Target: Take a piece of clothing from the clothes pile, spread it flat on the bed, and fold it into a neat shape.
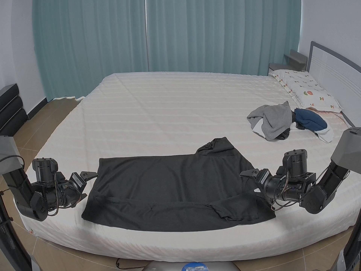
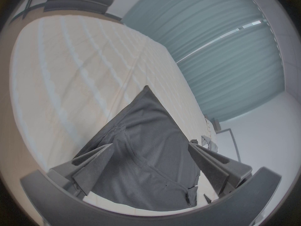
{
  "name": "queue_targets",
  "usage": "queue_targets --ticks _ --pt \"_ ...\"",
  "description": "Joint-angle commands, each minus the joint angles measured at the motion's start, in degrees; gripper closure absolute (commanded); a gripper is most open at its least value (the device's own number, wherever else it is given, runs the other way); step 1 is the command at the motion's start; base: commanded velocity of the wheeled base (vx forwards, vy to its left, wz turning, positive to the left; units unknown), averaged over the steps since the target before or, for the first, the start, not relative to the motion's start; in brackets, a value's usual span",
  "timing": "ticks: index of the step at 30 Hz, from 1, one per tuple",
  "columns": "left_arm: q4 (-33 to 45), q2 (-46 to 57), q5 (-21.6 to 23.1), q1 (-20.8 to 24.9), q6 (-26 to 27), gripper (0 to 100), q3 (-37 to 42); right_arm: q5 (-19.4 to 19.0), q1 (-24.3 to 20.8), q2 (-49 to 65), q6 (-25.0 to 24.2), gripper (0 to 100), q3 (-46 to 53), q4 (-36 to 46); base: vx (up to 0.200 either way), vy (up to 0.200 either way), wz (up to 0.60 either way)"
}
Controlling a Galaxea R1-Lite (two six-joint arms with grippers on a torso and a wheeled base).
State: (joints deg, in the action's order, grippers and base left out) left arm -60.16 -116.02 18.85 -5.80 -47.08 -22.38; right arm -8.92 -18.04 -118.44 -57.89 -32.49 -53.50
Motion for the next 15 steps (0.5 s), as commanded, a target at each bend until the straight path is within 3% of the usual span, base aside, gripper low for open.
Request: queue_targets --ticks 1,8,15 --pt "3.1 -0.1 -0.2 0.0 2.4 0 -3.7 0.0 0.0 0.0 0.0 0 0.2 0.0 0.000 0.000 0.00" --pt "18.7 -1.8 -3.6 0.2 8.0 0 -14.5 0.0 0.0 0.0 0.0 0 0.4 0.0 0.000 0.000 0.00" --pt "19.9 -7.6 -4.0 0.9 16.3 0 -14.9 0.0 0.6 -1.0 0.1 0 0.5 0.0 0.000 0.000 0.00"
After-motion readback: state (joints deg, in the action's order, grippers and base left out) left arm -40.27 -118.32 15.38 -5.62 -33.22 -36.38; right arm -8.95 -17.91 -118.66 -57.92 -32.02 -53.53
